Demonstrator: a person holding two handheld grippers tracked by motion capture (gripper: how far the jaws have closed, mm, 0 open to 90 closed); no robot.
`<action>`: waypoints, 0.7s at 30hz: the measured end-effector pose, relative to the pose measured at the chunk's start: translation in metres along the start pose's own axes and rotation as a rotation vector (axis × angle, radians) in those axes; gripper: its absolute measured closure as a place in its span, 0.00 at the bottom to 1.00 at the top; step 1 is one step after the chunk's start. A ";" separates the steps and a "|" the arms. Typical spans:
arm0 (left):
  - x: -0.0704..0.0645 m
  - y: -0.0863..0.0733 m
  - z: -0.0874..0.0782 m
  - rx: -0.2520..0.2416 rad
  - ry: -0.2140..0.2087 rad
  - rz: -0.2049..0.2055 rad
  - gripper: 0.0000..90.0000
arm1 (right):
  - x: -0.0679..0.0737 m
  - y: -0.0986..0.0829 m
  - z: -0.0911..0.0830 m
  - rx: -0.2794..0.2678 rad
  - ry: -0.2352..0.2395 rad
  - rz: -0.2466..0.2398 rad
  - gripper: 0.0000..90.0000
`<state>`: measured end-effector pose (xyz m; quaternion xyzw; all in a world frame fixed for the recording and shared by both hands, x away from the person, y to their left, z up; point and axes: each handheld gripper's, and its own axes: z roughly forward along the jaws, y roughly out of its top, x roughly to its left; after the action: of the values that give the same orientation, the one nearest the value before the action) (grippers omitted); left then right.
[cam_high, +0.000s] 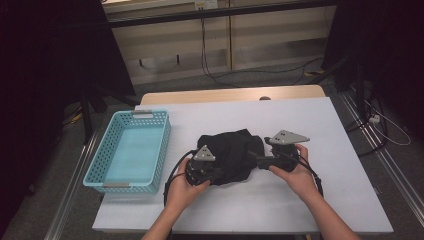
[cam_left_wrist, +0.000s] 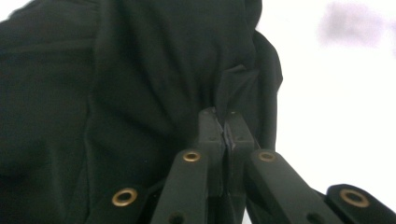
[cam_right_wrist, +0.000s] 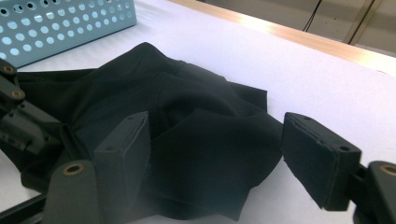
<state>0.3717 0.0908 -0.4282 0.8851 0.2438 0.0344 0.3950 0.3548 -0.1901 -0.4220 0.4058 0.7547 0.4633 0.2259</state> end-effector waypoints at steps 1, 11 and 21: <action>0.002 0.002 -0.005 -0.014 0.008 -0.006 0.98 | 0.000 0.000 0.000 0.000 0.004 0.009 0.24; 0.027 0.005 -0.065 -0.185 0.059 -0.102 0.99 | 0.013 -0.005 0.012 0.074 0.054 -0.020 0.27; 0.034 0.005 -0.083 -0.233 0.075 -0.130 0.99 | 0.026 -0.013 0.033 0.183 0.135 -0.100 0.81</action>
<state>0.3827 0.1601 -0.3725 0.8136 0.3095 0.0702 0.4872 0.3588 -0.1545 -0.4482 0.3544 0.8266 0.4070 0.1596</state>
